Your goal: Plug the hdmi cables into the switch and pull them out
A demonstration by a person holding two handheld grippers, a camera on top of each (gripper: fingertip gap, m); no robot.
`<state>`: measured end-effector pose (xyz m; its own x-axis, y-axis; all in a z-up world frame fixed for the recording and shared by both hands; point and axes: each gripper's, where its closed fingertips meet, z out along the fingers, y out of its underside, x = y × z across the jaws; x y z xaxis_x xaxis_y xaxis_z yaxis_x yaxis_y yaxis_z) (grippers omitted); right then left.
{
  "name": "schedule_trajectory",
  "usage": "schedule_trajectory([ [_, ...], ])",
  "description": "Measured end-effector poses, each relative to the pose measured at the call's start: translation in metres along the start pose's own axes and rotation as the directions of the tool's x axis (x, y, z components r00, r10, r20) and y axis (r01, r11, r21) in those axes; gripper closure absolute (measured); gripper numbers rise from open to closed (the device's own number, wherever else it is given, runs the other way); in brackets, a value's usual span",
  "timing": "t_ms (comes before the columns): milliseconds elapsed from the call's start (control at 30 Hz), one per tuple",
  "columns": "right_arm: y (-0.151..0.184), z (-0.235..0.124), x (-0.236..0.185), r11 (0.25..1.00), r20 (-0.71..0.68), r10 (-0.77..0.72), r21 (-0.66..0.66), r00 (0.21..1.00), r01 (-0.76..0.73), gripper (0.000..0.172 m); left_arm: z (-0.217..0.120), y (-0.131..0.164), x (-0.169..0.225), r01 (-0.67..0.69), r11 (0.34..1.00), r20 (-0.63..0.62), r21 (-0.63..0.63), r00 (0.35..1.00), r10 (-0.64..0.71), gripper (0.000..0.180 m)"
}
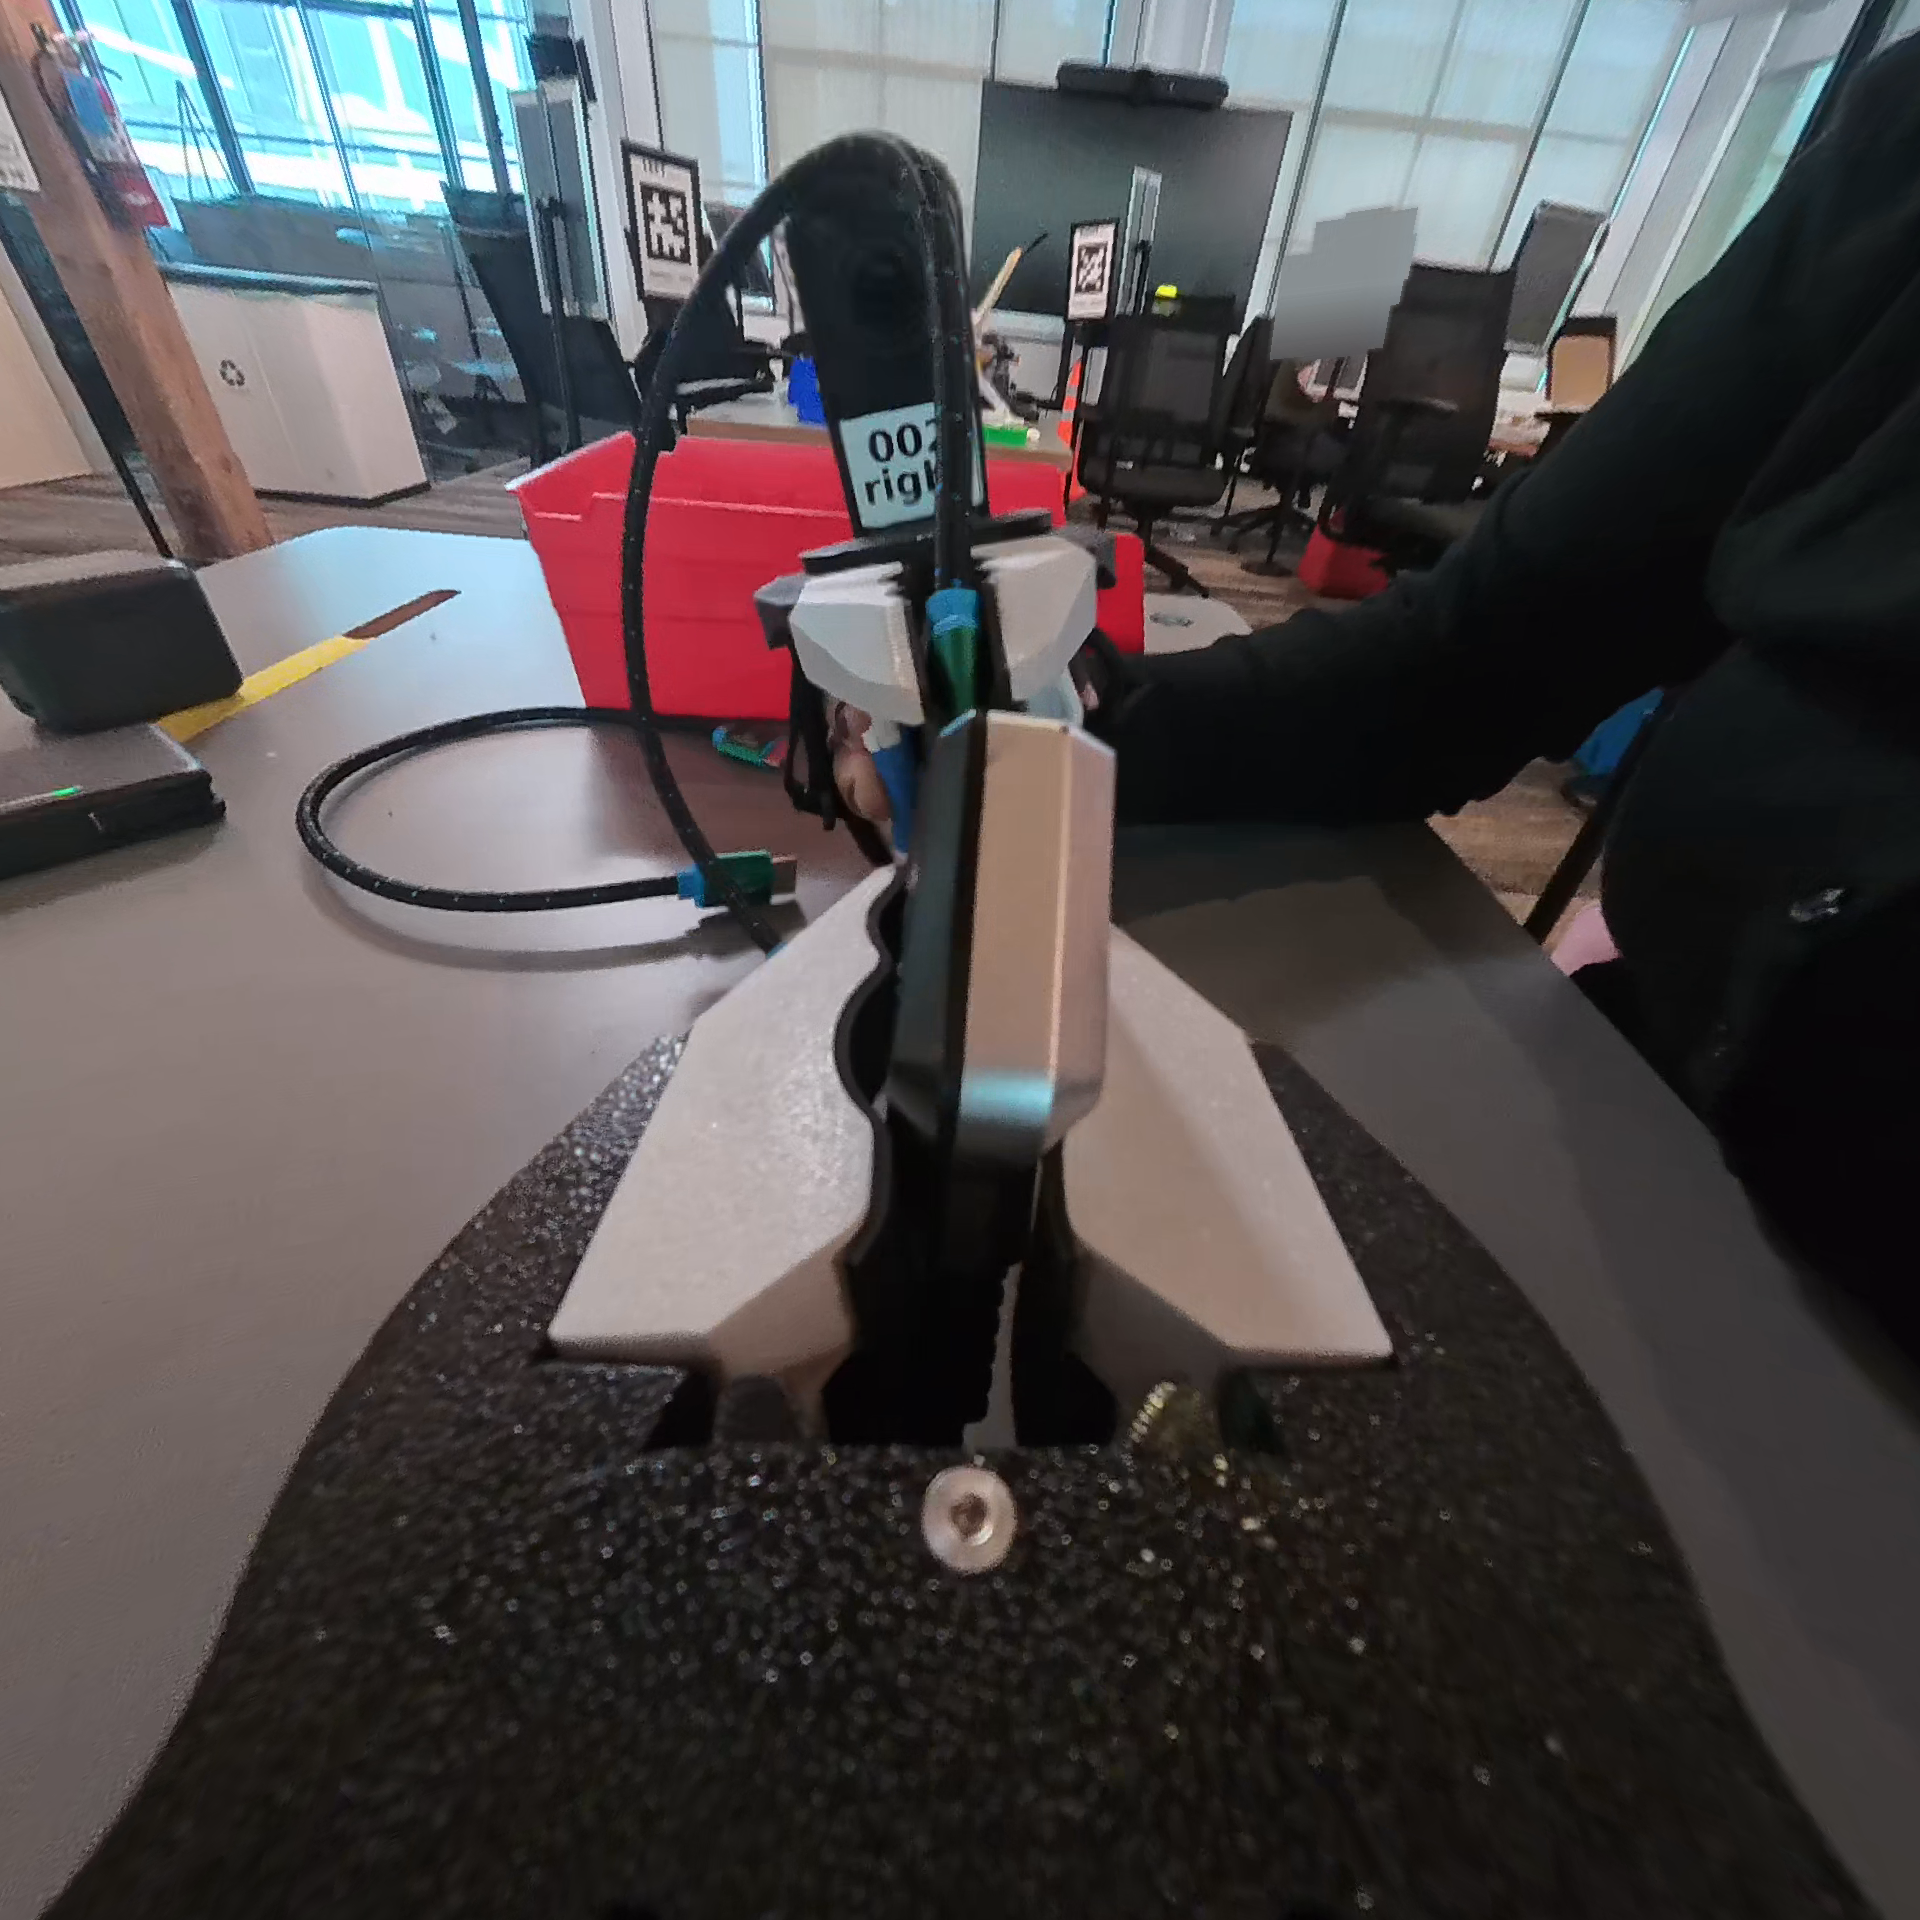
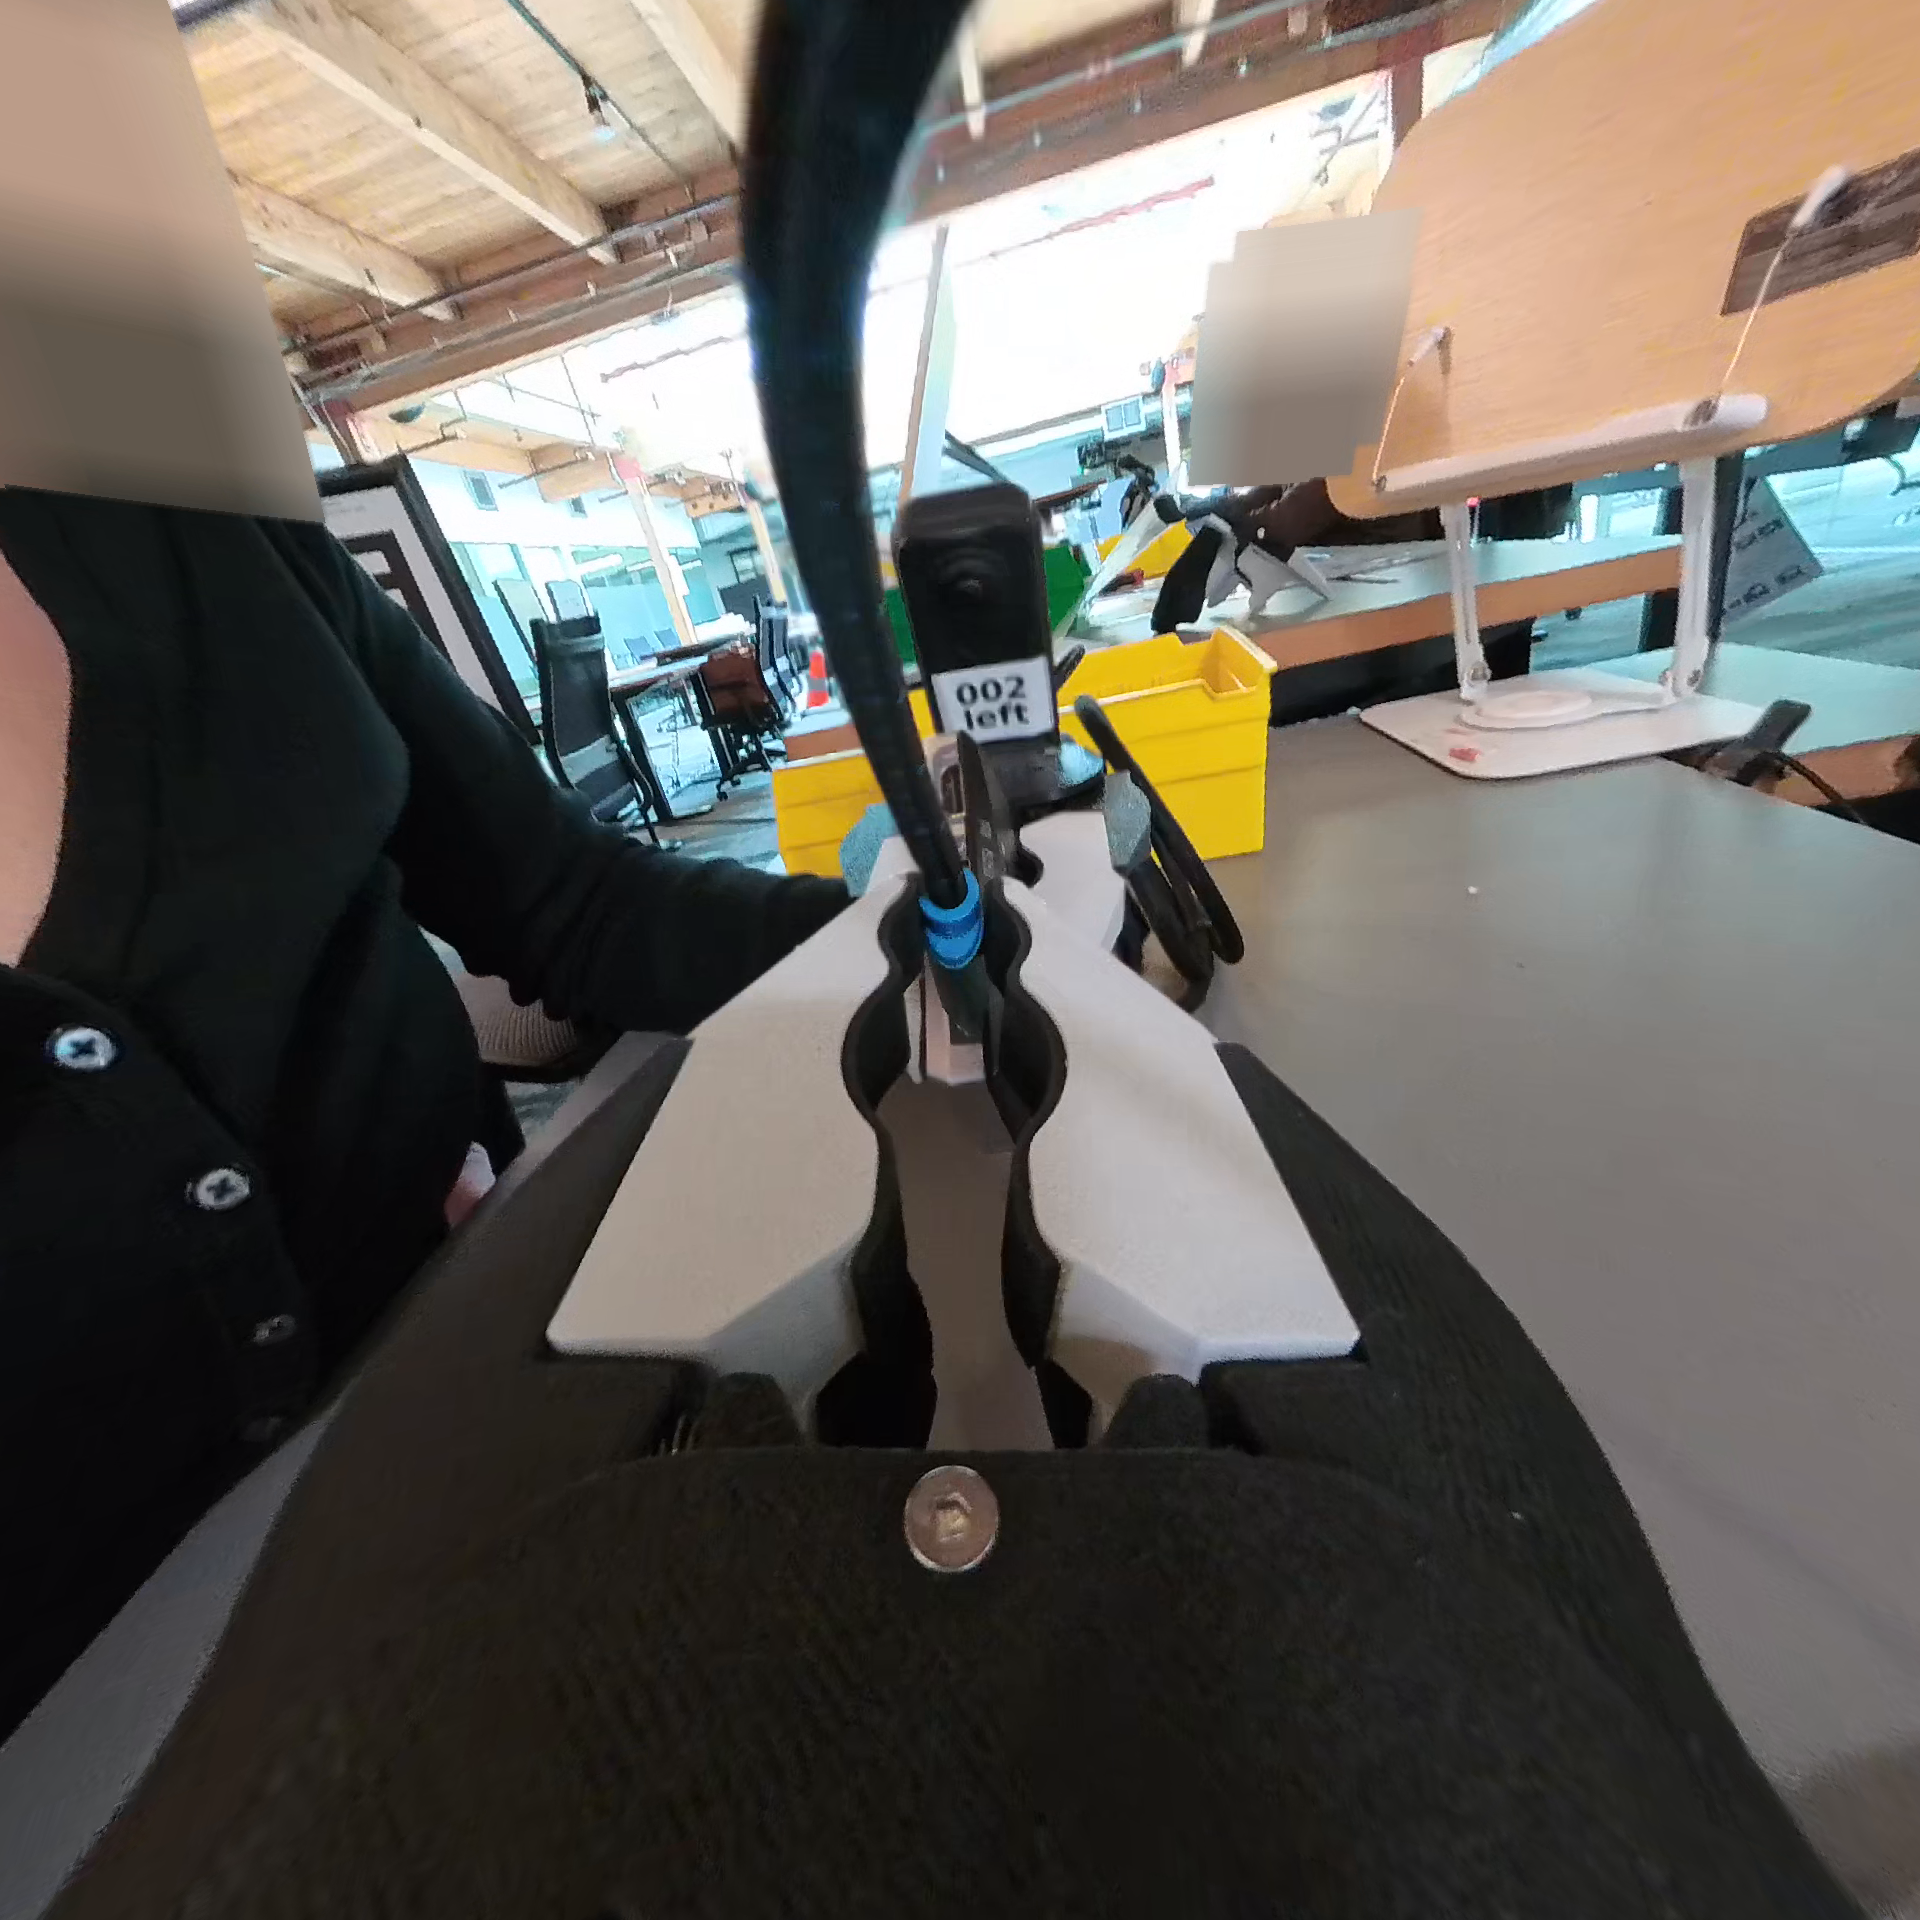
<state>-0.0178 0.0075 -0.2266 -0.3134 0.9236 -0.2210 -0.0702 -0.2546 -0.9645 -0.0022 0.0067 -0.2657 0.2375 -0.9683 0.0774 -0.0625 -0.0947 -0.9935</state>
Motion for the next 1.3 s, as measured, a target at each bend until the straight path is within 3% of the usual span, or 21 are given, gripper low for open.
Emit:
schedule_trajectory([
  [167, -0.01, 0.005, 0.001, 0.997, -0.054, -0.021, 0.071, 0.998, 0.025, 0.162, -0.002, -0.009, 0.0, 0.019, 0.998, 0.004, 0.064, 1.0, -0.02, 0.161],
  [267, -0.005, 0.002, 0.0, 0.999, -0.041, -0.034, 0.026, 0.999, 0.035, 0.162, -0.001, -0.005, 0.001, 0.027, 0.999, -0.003, 0.043, 1.0, -0.027, 0.161],
  [500, -0.011, 0.001, 0.002, 0.991, -0.026, 0.096, 0.098, 0.995, -0.093, 0.163, -0.001, -0.009, -0.001, 0.027, 0.998, -0.006, 0.06, 1.0, -0.027, 0.161],
  [767, -0.012, 0.003, 0.001, 0.99, -0.032, 0.079, 0.119, 0.996, -0.075, 0.162, -0.003, -0.01, 0.001, 0.023, 0.997, -0.02, 0.069, 1.0, -0.022, 0.16],
  [1067, -0.009, 0.003, -0.001, 0.995, -0.096, -0.078, 0.051, 0.992, 0.083, 0.162, -0.002, -0.01, 0.001, 0.026, 0.997, -0.011, 0.075, 1.0, -0.025, 0.161],
  [1300, -0.017, 0.008, 0.003, 0.988, -0.093, 0.034, 0.153, 0.995, -0.019, 0.161, -0.004, -0.017, -0.001, 0.071, 0.99, -0.01, 0.125, 0.997, -0.071, 0.162],
])
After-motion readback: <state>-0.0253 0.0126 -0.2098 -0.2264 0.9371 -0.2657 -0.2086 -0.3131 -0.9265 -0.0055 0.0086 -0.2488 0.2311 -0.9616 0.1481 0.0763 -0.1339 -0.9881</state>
